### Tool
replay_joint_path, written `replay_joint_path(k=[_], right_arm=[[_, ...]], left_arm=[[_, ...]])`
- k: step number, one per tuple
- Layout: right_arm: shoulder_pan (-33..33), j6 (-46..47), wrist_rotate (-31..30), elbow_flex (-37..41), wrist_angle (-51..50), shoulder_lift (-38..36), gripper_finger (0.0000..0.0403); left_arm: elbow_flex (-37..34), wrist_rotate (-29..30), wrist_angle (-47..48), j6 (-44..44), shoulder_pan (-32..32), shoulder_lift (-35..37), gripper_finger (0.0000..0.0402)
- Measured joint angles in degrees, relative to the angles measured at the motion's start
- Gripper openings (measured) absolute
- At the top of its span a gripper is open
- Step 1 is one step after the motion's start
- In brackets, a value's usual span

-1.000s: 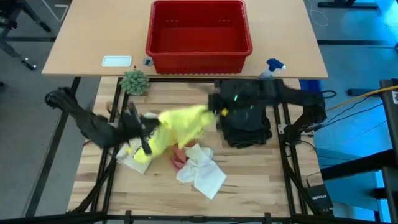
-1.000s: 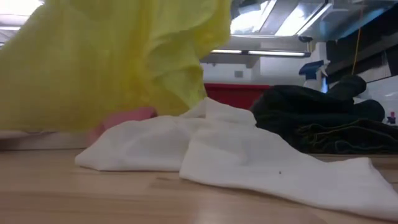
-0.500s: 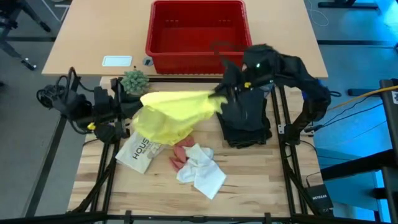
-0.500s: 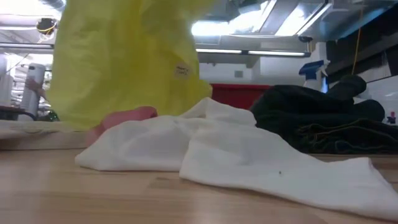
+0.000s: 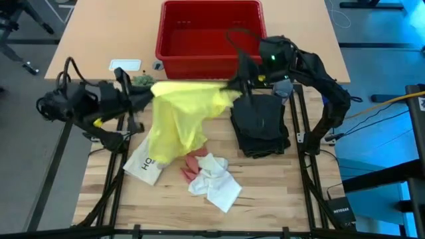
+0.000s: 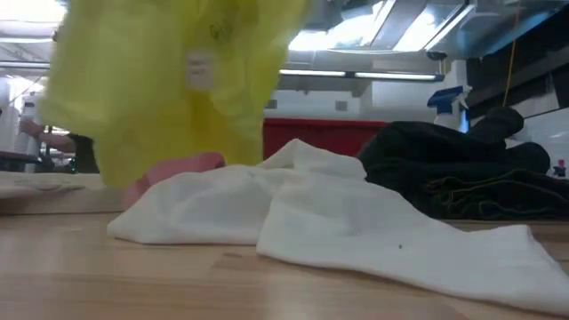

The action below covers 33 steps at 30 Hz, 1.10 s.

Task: Fold laundry
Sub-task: Fold the yellow shirt

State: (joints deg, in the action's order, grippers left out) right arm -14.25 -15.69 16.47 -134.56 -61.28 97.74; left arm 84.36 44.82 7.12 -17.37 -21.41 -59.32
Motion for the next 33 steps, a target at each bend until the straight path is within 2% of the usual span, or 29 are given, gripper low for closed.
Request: replay_joint_path(k=[5, 8, 10, 13, 17, 22, 27, 30, 33], right_arm=[[-5.45, -0.93, -4.44, -0.33, 4.99, 1.48, 0.0], [-8.18, -0.05, -0.7, -0.33, 9.23, 1.65, 0.0], [-8.86, 1.73, 4.47, -0.47, 10.87, 1.64, 0.0], [-7.43, 3.24, 9.63, -0.5, 8.34, 1.41, 0.0], [-2.55, 3.24, 9.77, -0.39, 4.13, 0.93, 0.0], [4.67, 3.83, 8.08, -0.39, 2.17, -2.44, 0.0], [9.0, 6.76, 7.34, -0.44, 3.38, -6.41, 0.0], [8.67, 7.77, 7.83, -0.49, 4.4, -7.89, 0.0], [5.27, 7.8, 10.11, -0.51, 3.41, -7.74, 0.0]], left_arm=[[0.33, -0.11, -0.07, -2.5, 9.15, 0.13, 0.0], [2.68, -6.5, 0.13, -4.43, 13.63, 0.13, 0.0], [4.65, -9.85, 0.15, -2.44, 15.14, -0.21, 0.0], [7.5, -12.43, 4.03, 1.99, 14.11, -1.43, 0.0], [9.59, -12.21, 5.46, 3.28, 7.79, -5.03, 0.0], [16.36, -2.71, 2.6, -3.86, -3.95, -13.29, 0.0], [28.77, 9.07, -7.11, -23.02, -14.36, -25.44, 0.0], [38.09, 10.55, -9.66, -30.17, -15.93, -32.05, 0.0], [44.5, 13.92, -2.72, -30.71, -13.59, -34.9, 0.0]])
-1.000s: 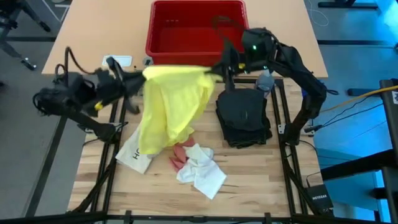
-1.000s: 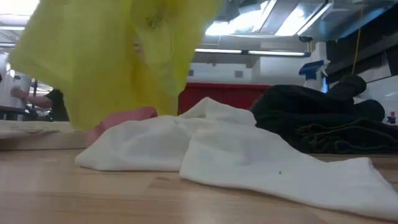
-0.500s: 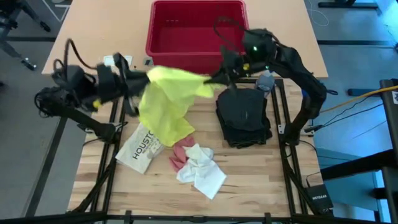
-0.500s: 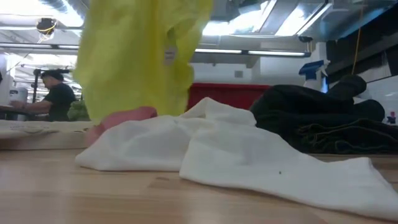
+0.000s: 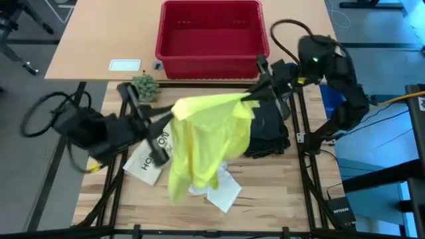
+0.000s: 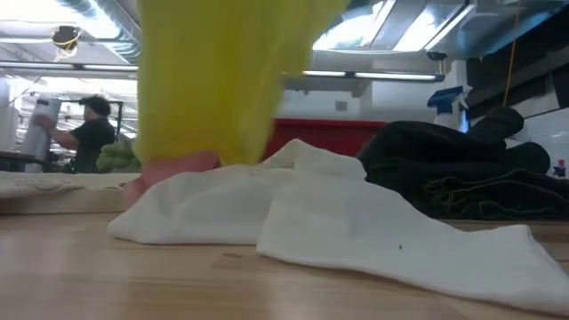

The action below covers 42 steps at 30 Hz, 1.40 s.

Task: Fold laundry
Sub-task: Fold the yellow shirt

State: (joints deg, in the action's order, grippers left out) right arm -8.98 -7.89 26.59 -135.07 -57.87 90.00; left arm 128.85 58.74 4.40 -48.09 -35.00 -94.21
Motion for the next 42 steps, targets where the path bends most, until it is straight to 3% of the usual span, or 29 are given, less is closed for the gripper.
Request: replay_joint_path(k=[3, 7, 12, 15, 23, 28, 32, 37, 42], right_arm=[[-3.27, -0.64, 1.72, 0.18, -2.26, 2.12, 0.0], [-6.6, -3.07, 1.44, 0.29, -5.29, 6.05, 0.0], [-10.29, -6.81, -2.12, 0.22, -10.7, 11.84, 0.0], [-11.43, -8.19, -3.28, 0.31, -11.78, 16.31, 0.0], [-14.39, -13.98, -4.61, 0.29, -15.92, 24.89, 0.0], [-17.88, -17.93, -4.16, 0.61, -17.63, 27.15, 0.0], [-21.22, -17.91, 0.08, 4.39, -12.71, 27.4, 0.0], [-26.16, -16.71, 8.59, 7.98, -9.72, 27.38, 0.0], [-23.16, -17.86, 14.6, 9.02, -15.51, 27.17, 0.0]], left_arm=[[1.78, 2.42, 13.67, 9.18, 4.33, 1.08, 0.0], [1.78, 2.47, 35.2, 28.94, 10.26, 4.83, 0.0], [1.9, 0.16, 71.05, 59.21, 18.08, 7.73, 0.0], [0.36, -2.88, 85.42, 70.86, 22.28, 7.61, 0.0], [-16.76, -14.17, 82.85, 65.54, 34.7, 10.68, 0.0], [-30.2, -22.81, 72.71, 60.88, 42.03, 13.84, 0.0], [-40.07, -27.36, 64.03, 56.76, 47.89, 16.42, 0.0], [-46.48, -35.99, 57.93, 54.8, 56.22, 19.05, 0.0], [-48.37, -45.41, 56.92, 57.98, 52.58, 22.24, 0.0]])
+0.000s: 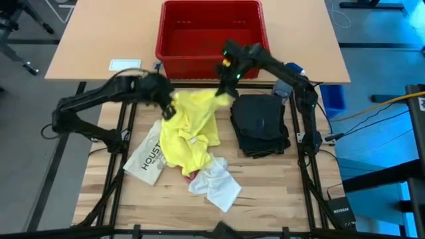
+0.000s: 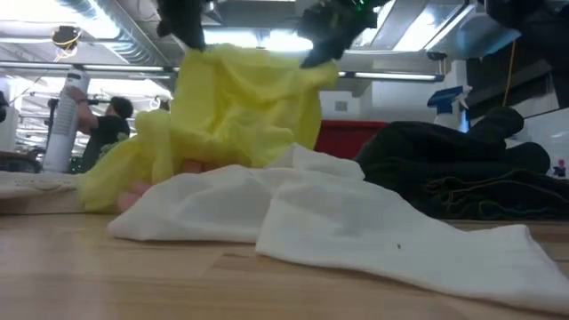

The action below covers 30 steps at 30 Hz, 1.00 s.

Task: Fold laundry
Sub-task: Fold the yellow shirt

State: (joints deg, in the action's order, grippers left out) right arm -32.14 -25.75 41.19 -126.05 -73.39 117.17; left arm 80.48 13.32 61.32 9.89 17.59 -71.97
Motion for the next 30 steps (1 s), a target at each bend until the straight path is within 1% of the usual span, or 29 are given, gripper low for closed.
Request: replay_joint_path(k=[3, 8, 10, 13, 17, 19, 22, 24, 25, 28, 30], right_arm=[[4.64, -0.47, 0.66, 0.1, -0.22, -1.17, 0.0], [10.06, 1.03, -5.33, 0.06, 2.15, -4.22, 0.0], [11.71, 1.54, -7.33, 0.06, 2.83, -5.1, 0.0], [12.67, 1.65, -10.67, 0.04, 2.96, -5.5, 0.0], [10.75, 2.79, -12.92, 0.8, 4.55, -5.47, 0.0], [9.23, 3.26, -13.77, 1.76, 6.6, -5.47, 0.0], [6.53, 4.2, -17.11, 3.46, 9.76, -5.43, 0.0], [4.32, 5.45, -17.57, 5.36, 12.65, -5.43, 0.0], [3.31, 6.06, -16.19, 6.39, 13.0, -5.43, 0.0], [1.31, 6.24, -9.51, 9.87, 12.96, -5.37, 0.0], [0.85, 4.59, -7.78, 11.94, 11.23, -5.37, 0.0]], left_arm=[[-0.52, -0.24, 1.41, 2.36, -4.99, 2.04, 0.0], [-0.47, 6.58, 0.59, 7.86, -11.56, 6.63, 0.0], [-0.45, 7.9, 1.23, 9.73, -13.25, 7.85, 0.0], [-0.45, 9.76, 1.2, 12.0, -15.88, 8.61, 0.0], [-0.45, 14.62, 0.94, 12.51, -18.32, 7.85, 0.0], [-0.45, 16.99, 0.7, 12.24, -17.58, 6.31, 0.0], [-0.45, 20.17, 0.37, 11.75, -14.53, 3.31, 0.0], [-0.45, 20.4, 0.37, 10.48, -11.82, 0.85, 0.0], [-0.45, 20.07, 0.35, 9.99, -10.59, -0.53, 0.0], [-0.47, 17.31, -0.76, 7.5, -7.51, -4.21, 0.0], [-0.47, 16.01, -2.48, 4.77, -5.29, -5.92, 0.0]])
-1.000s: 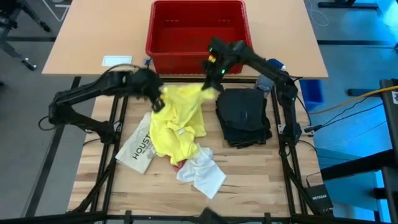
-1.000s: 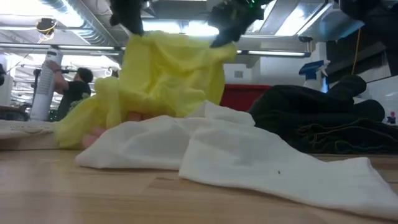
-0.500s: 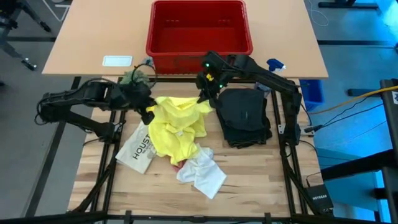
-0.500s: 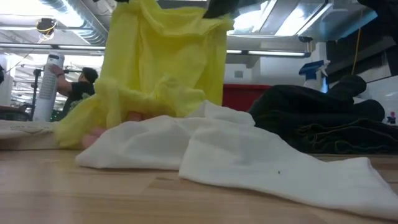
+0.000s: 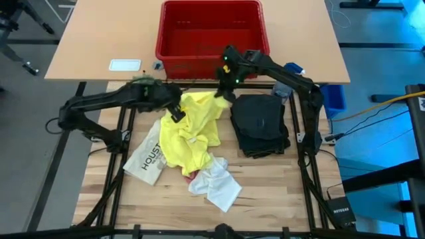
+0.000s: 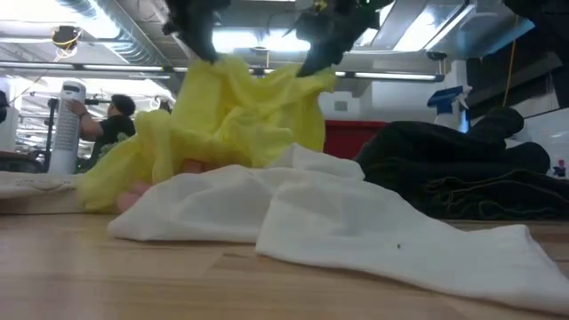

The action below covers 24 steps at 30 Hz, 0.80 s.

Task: Fold laundry
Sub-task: Fold the yellow shirt

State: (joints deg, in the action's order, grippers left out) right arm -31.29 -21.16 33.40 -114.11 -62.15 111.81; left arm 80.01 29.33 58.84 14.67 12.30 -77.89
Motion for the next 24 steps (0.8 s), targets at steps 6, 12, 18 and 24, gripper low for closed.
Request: replay_joint_path(k=[6, 12, 18, 24], right_arm=[[-2.65, -3.27, -0.75, 8.3, 3.9, 0.0, 0.0], [-5.53, 1.41, -1.92, 14.63, 14.5, 0.0, 0.0], [-6.29, 2.19, -4.86, 15.29, 16.27, 0.02, 0.0], [-7.2, 3.83, -4.97, 15.3, 17.19, 0.02, 0.0005]], left_arm=[[0.0, -4.54, -3.56, -4.72, 8.93, -3.96, 0.0], [0.0, -10.75, -7.94, -7.54, 16.93, -6.42, 0.0], [-1.2, -19.19, -8.51, -9.18, 23.67, -10.39, 0.0], [-3.96, -21.58, -12.95, -8.12, 25.29, -10.88, 0.0006]])
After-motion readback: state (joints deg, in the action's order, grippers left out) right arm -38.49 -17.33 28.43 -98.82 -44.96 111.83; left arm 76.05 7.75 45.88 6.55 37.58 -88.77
